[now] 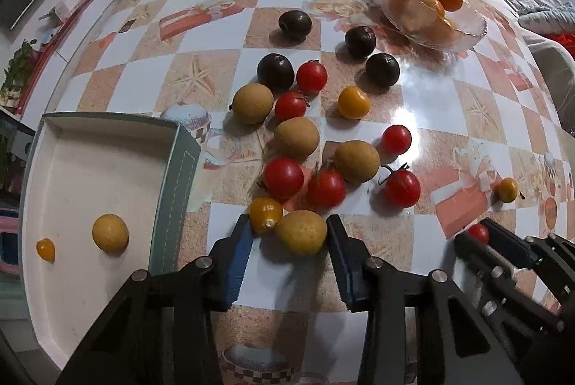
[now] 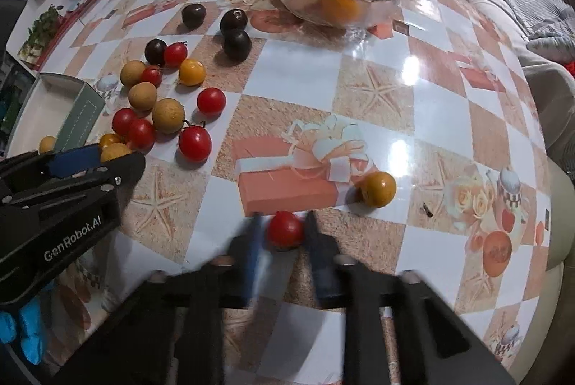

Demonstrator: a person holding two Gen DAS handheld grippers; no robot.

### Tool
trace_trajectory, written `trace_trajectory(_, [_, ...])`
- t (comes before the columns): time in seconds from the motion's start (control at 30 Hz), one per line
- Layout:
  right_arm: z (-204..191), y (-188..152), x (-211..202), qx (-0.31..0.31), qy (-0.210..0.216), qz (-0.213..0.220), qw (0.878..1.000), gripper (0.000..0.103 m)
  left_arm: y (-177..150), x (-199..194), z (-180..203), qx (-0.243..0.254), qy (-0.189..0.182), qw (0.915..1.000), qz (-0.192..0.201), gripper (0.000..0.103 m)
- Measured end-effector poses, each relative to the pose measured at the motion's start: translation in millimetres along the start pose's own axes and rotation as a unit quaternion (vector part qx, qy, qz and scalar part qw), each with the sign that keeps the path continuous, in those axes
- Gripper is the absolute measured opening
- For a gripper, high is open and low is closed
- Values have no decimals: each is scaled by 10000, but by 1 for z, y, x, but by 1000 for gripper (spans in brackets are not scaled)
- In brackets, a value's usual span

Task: Organize fruits
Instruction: 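Return to the table, grasp a round brown fruit with the left tool while the right grasps a red tomato, then carry both fruits over the white tray and open both tools to release them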

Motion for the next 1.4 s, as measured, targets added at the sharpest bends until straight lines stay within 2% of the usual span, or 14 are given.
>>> trace_trajectory(0.1, [5,-2,-3,125,150,2,9998,20,-3,-5,-3,33,-75,10000,1,39])
trace_trajectory(0.13, [7,-3,-4,173,205,13,9996,20,-4,-7,-2,54,-140,9999,-18,28])
trace_trajectory(0.37, [19,-14,-16,623,633,43,9960,20,-14,-16,-7,104,-246,9996,-8,28])
trace_trajectory(0.53, [22,-18,-24,769,684,37,9947,20,-20,-19,-14,52,-288,9996,-23,28])
trace_trajectory(0.93, [15,-24,-41,803,731,88,9941,20,-36,-58,-22,164,-510,9984,162,28])
trace_trajectory(1.13, [2,-20,-50,717,771,142,9943,20,-40,-74,-41,70,-503,9984,257,28])
trace_trajectory(1.4, [-38,-6,-60,391,929,217,9947,20,-47,-86,-79,-153,-300,9987,371,28])
Point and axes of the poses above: each gripper's, at about its wrist camera, not at the fingertips, and x roughly the way its jaws point, z to its right, y to its top, the point moved 2 cm from there along x, roughly the way its jaws point, and after that the axes turned 3 degrees about -x, right-handed, at the moved point
